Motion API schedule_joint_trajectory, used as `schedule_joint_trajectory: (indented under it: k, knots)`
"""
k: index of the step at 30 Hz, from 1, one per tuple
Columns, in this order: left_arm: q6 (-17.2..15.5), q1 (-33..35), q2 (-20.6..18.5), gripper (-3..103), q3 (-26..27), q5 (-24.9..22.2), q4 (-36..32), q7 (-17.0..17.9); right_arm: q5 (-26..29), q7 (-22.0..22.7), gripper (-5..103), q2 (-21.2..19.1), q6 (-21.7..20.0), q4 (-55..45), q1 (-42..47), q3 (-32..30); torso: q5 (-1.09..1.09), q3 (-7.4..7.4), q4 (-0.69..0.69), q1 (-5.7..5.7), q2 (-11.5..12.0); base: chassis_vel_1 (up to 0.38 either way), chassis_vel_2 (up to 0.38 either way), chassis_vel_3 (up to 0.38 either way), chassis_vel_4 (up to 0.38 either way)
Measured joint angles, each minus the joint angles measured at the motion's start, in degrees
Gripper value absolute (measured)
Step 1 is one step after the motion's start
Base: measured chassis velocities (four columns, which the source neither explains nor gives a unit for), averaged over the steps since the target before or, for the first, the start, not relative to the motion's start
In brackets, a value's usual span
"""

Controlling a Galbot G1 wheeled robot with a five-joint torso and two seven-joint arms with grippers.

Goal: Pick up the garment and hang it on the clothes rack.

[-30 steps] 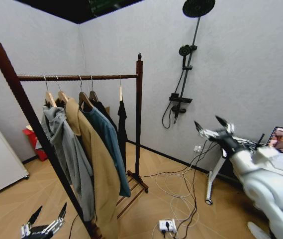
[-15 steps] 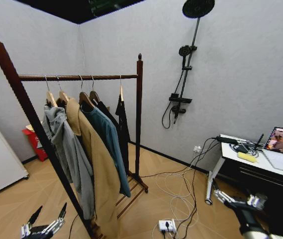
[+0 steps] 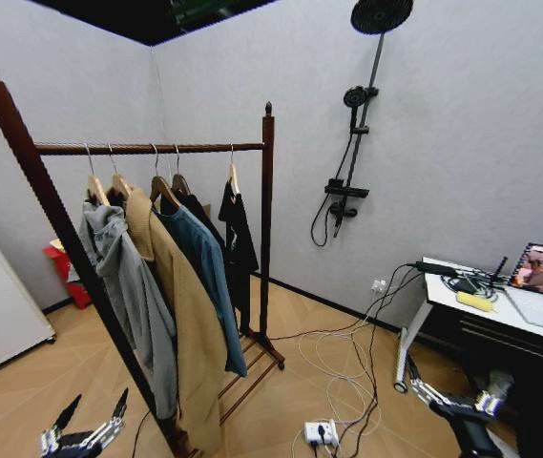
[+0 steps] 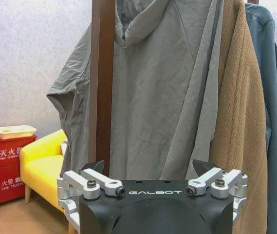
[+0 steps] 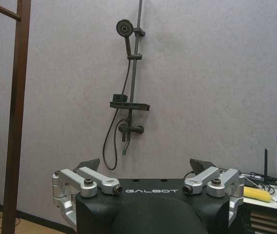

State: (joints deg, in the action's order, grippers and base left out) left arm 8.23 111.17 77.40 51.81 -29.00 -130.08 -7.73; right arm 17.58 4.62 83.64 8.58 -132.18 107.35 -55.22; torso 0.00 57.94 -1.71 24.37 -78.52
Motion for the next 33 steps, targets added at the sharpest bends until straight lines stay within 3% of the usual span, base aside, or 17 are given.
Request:
schedule_joint_trajectory:
  k: [21,33]
  knots:
    - [0.00,0.00,0.00,100,0.00,0.00,0.00,0.01,0.25,0.00,100,-0.18,-0.26,0.09,-0.11,0.07,-0.02,-0.02,0.01,-0.07,-0.04,0.090,-0.098,-0.098,0.087]
    - [0.00,0.00,0.00,100,0.00,0.00,0.00,0.00,0.31,-0.01,100,-0.19,-0.32,0.11,-0.13,0.07,0.01,0.01,0.00,0.03,0.02,-0.082,-0.023,-0.019,-0.064]
